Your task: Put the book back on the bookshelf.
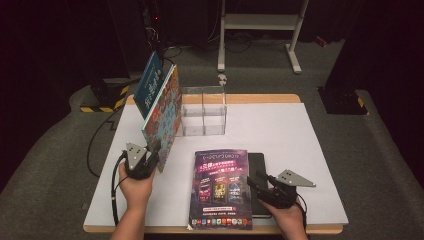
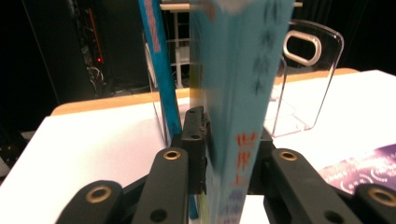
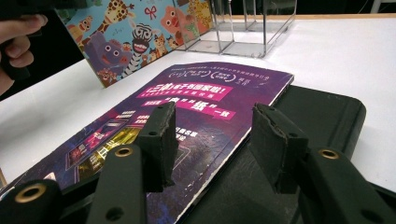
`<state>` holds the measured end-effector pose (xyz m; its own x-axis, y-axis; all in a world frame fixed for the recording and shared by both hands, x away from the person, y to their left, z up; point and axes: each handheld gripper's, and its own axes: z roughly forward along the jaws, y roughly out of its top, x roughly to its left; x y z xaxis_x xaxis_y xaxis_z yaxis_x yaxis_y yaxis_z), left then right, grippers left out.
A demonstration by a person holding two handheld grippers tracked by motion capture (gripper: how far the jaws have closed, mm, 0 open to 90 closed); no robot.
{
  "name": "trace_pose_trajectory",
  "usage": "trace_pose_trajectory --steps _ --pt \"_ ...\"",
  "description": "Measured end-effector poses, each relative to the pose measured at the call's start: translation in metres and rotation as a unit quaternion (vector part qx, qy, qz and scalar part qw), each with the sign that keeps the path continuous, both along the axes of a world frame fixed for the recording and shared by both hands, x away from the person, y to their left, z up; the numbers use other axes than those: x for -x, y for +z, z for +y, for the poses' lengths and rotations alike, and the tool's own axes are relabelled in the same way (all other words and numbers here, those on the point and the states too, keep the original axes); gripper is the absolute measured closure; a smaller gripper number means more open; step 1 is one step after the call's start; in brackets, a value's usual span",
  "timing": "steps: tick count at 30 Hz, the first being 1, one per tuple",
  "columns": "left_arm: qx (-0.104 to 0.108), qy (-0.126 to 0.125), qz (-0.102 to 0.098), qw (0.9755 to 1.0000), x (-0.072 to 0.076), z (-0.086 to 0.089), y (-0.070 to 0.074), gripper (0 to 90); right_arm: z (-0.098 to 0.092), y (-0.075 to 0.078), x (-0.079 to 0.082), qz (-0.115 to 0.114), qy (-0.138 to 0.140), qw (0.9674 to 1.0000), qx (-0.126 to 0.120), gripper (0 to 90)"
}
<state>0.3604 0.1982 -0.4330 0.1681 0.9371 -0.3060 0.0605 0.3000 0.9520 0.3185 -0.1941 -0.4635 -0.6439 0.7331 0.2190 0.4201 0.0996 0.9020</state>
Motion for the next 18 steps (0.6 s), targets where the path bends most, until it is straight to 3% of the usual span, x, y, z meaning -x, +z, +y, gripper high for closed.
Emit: trace_pose_trajectory --steps 7,12,18 --pt "-0.003 0.006 0.009 0.9999 0.0023 0.0019 -0.0074 76.5 0.0003 -0.0004 0.0005 -0.001 0.0 1.0 0.0 50.2" --pt "-0.019 0.023 0.001 0.9995 0.0015 -0.0005 -0.0093 78.3 0.0012 -0.0006 0.0007 0.0 0.002 1.0 0.001 50.2" --pt "-0.013 0.032 -0.007 0.9994 -0.0013 -0.0027 -0.0081 79.9 0.0023 -0.0017 0.0007 0.002 0.003 1.0 0.001 50.2"
